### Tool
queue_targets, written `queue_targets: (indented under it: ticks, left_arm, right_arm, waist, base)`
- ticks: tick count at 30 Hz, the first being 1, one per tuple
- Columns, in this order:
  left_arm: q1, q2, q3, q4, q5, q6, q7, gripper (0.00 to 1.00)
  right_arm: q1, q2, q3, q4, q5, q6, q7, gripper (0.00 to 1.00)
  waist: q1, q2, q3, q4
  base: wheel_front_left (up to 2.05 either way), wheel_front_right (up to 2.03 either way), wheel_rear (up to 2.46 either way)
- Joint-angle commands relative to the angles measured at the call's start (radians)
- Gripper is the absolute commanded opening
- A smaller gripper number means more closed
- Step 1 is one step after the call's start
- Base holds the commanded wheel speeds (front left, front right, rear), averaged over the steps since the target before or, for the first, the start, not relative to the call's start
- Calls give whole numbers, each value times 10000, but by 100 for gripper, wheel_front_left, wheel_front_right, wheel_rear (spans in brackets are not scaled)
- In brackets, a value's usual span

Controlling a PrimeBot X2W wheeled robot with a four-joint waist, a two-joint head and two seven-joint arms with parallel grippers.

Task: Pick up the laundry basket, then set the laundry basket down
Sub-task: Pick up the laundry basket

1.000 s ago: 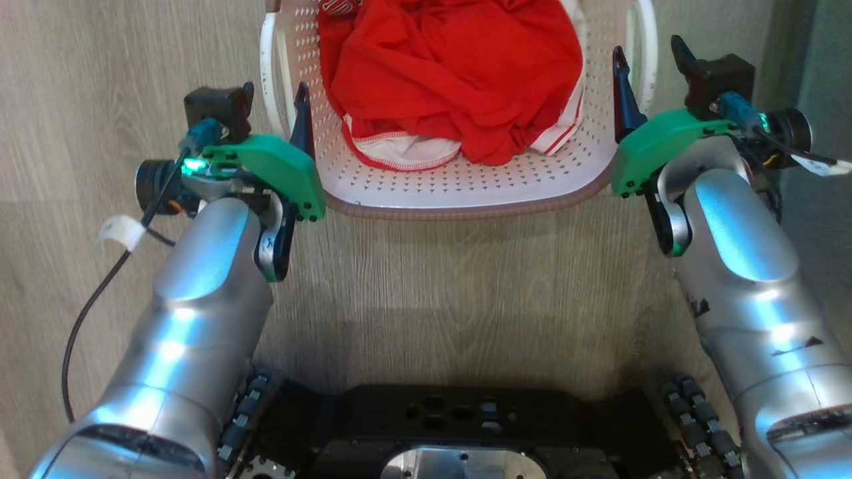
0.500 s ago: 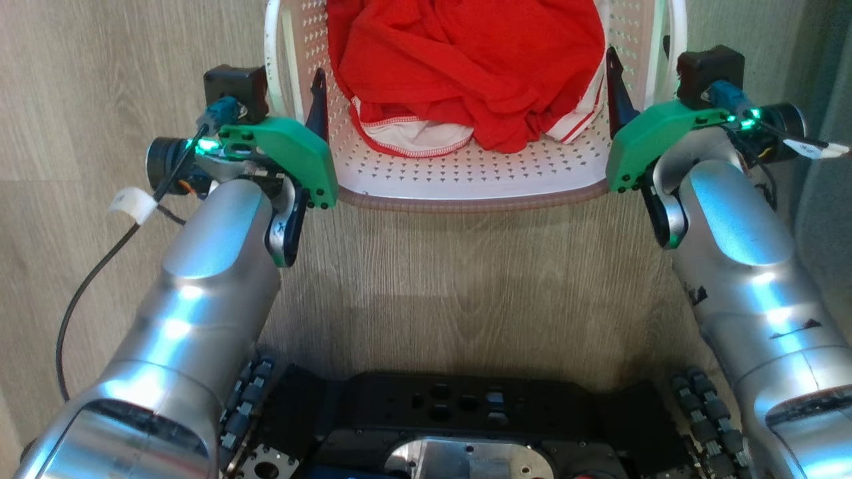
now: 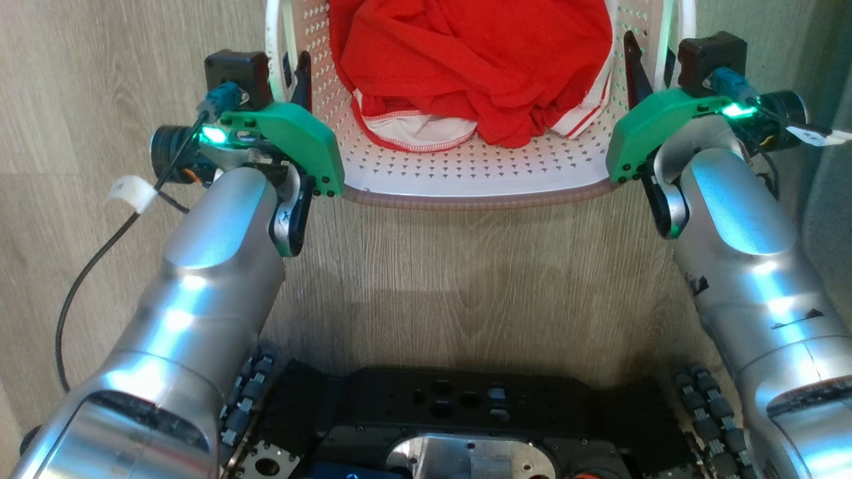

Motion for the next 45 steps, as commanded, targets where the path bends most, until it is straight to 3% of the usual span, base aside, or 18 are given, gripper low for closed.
queue_targets:
  ticks: [1,11,21,33,45]
  left_arm:
    - [205,250,30,-134,-64,73,-76,0]
    - [374,250,-254,-107,-362,134,-76,0]
    - [842,250,-413,101,-626,123,-76,0]
    - [1881,250,-888,710,-992,-77,-76,0]
    - [3266,250,-1945,1805,-1813,-546,329,0]
  right_arm:
    - [344,199,210,-64,61,62,-122,1]
    - [340,199,334,311,253,62,-122,0]
    - [598,199,844,896,954,62,-122,0]
    - [1407,199,1867,2007,2455,62,-99,0]
    - [2847,199,3177,2589,4276,62,662,0]
  waist:
    - [0,0,-13,5]
    - [0,0,-328,46]
    - [0,0,-1325,-87]
    - [0,0,-3244,-309]
    - [0,0,-5422,-448]
  base:
    - [0,0,0]
    - [0,0,0]
    - [0,0,0]
    - [0,0,0]
    - [0,0,0]
